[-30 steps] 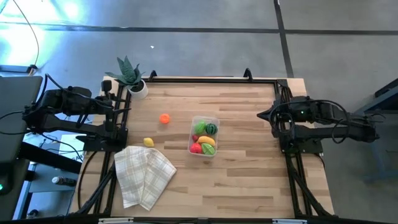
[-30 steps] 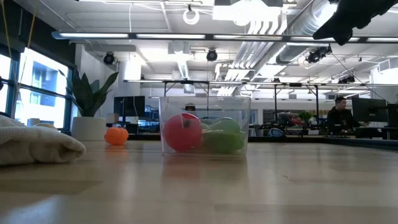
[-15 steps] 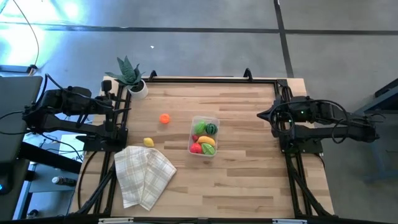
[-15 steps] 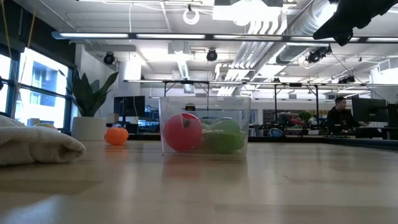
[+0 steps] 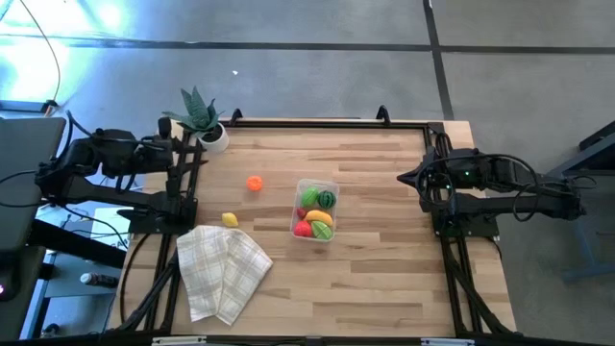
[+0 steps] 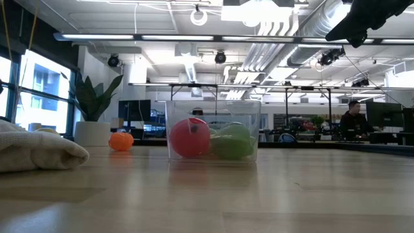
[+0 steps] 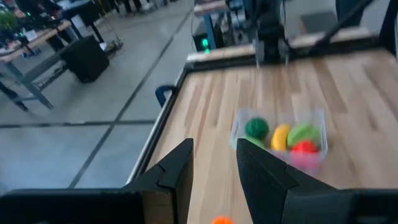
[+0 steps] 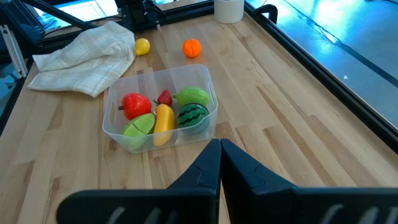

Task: Pick and placing Produce into tupperware
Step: Put the tangerine into the transparent bin

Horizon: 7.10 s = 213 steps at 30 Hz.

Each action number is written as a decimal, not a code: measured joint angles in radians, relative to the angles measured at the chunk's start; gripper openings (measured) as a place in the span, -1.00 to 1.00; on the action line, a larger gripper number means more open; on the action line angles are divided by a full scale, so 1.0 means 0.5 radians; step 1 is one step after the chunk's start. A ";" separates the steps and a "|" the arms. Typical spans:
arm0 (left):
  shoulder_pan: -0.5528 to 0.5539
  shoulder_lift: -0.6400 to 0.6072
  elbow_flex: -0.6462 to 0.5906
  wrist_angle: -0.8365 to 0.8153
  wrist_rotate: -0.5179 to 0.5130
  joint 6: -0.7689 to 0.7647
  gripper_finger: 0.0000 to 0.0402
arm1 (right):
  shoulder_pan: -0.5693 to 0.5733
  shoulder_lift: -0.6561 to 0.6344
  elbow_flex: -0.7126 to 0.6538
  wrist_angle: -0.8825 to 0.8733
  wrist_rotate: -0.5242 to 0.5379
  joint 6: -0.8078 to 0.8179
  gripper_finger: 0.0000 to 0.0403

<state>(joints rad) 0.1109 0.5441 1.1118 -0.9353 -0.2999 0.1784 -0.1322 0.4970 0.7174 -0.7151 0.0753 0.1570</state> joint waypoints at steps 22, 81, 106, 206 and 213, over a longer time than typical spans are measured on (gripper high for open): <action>0.001 0.348 0.075 0.163 -0.482 -0.112 -0.44 | 0.001 0.000 0.000 0.001 -0.001 -0.001 -1.00; 0.969 1.827 0.016 -0.134 0.511 -0.175 -0.06 | 0.001 0.000 0.000 0.001 -0.002 -0.001 -1.00; 0.969 2.014 -0.349 0.171 0.752 -0.146 0.32 | 0.000 0.000 0.000 0.001 -0.001 -0.001 -1.00; 0.861 2.163 0.418 -0.066 1.119 0.411 0.09 | 0.001 0.000 0.001 0.001 -0.001 -0.001 -1.00; 0.562 2.130 0.829 -0.081 1.149 0.590 0.11 | 0.000 0.000 0.001 0.001 -0.001 -0.001 -1.00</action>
<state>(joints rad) 0.3917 1.6089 1.5263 -0.9759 0.2745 0.4732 -0.1322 0.4973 0.7177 -0.7147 0.0750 0.1566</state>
